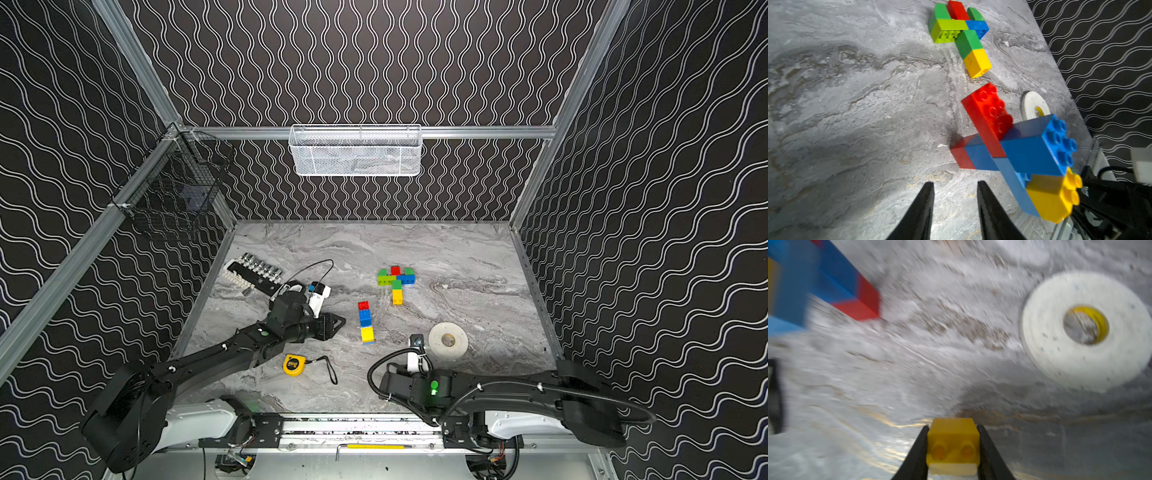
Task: Assemble a fork with lego
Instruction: Pick up the lego brick from the center of the board, then adjust the lego brick at the center of the board.
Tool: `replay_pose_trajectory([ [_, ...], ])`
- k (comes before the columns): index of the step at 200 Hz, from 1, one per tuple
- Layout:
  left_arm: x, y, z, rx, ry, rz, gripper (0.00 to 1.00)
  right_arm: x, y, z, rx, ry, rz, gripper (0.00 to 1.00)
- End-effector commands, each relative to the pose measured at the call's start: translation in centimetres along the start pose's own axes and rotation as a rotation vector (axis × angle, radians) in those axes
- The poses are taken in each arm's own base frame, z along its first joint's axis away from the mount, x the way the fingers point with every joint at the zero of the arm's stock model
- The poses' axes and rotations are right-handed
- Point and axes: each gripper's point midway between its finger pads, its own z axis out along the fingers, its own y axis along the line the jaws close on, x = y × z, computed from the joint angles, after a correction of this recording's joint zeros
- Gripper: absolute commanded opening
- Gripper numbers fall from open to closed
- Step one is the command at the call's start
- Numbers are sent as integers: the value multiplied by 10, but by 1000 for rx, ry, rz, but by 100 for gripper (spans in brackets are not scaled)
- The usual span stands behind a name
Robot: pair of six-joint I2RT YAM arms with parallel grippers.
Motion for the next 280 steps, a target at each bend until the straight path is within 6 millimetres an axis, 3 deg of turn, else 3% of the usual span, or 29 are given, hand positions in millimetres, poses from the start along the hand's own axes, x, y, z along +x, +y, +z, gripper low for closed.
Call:
replay_pose_trajectory([
  [1,-14,-15,-1,64,-38,14,39,-26,19,-2,-113,-95,-65,7],
  [24,-22,-7,4,17,-40,0,36,-42,30,7,-213,-84,-40,0],
  [70,-23,3,30,-16,22,-34,33,-72,55,15,-265,-119,-58,0],
  [113,-30,2,41,-3,17,-45,33,-70,81,26,-296,-78,-127,0],
  [203,-38,-9,69,83,44,-61,33,-73,114,31,-385,-73,-143,0],
  [250,-39,-8,74,83,54,-63,33,-72,118,32,-396,-72,-139,0],
  [268,-41,-2,72,39,49,-73,34,-70,107,30,-376,-76,-127,0],
  [280,-44,12,66,-41,36,-90,37,-70,97,27,-362,-86,-113,0],
])
